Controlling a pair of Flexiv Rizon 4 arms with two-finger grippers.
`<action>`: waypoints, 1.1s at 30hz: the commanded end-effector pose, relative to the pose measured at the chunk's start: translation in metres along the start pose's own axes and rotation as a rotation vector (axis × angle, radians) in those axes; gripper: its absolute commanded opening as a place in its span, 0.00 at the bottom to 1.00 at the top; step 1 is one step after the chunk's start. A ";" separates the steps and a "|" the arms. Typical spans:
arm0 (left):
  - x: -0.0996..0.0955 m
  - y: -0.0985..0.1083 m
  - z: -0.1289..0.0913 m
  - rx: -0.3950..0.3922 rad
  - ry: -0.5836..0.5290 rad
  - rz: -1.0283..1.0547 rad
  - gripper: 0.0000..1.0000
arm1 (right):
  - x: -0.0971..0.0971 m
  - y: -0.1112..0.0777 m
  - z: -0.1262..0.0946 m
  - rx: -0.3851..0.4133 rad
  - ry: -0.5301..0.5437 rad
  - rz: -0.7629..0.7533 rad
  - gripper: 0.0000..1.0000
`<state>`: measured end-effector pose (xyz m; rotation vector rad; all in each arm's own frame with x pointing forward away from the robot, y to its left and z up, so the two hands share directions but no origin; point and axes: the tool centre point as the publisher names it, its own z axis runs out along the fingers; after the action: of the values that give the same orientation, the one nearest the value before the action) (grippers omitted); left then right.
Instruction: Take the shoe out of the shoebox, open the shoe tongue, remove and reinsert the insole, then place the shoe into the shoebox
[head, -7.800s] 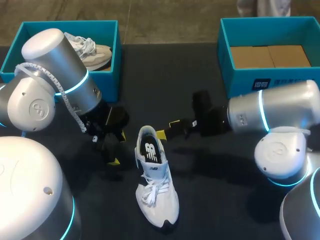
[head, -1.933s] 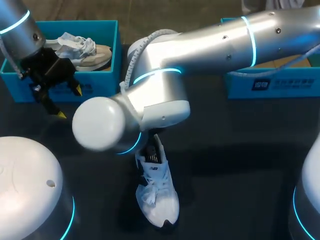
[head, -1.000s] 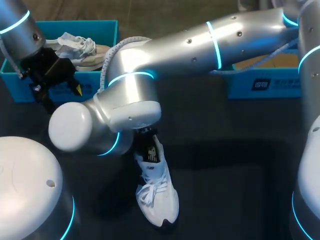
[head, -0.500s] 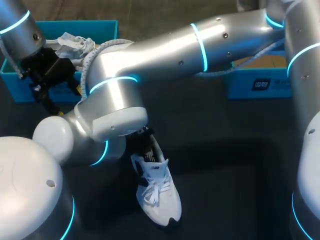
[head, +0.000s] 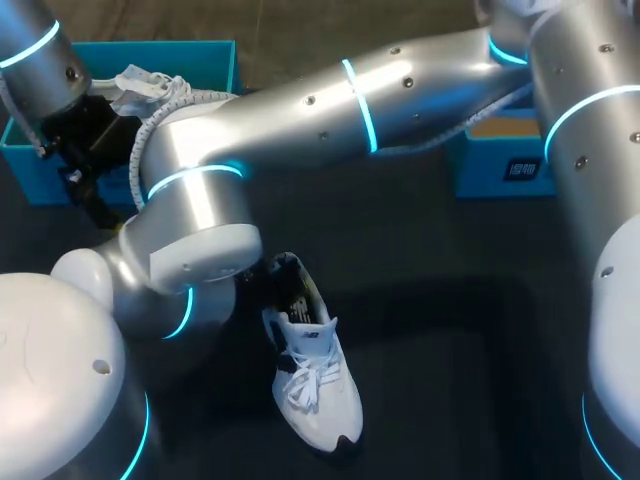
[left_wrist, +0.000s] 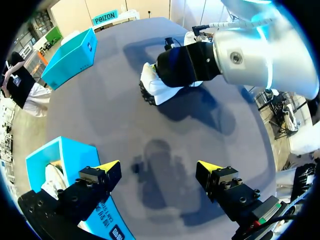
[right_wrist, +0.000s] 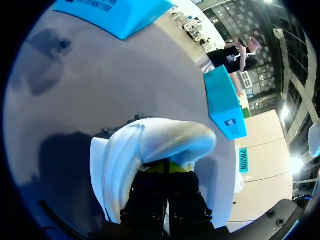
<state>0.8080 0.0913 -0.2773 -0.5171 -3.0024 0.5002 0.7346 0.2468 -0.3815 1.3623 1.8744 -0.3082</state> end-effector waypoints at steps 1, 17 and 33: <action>0.000 0.000 0.000 -0.002 0.001 0.000 1.00 | 0.011 -0.003 0.012 0.026 0.024 0.309 0.00; 0.000 0.000 0.000 -0.002 0.001 0.000 1.00 | -0.005 -0.008 -0.009 -0.003 0.229 0.311 0.00; 0.000 0.000 0.000 -0.002 0.001 0.000 1.00 | -0.005 0.008 -0.013 -0.061 0.405 0.286 0.00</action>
<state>0.8080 0.0913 -0.2773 -0.5171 -3.0024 0.5001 0.7307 0.2614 -0.3564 1.4592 2.0472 0.0208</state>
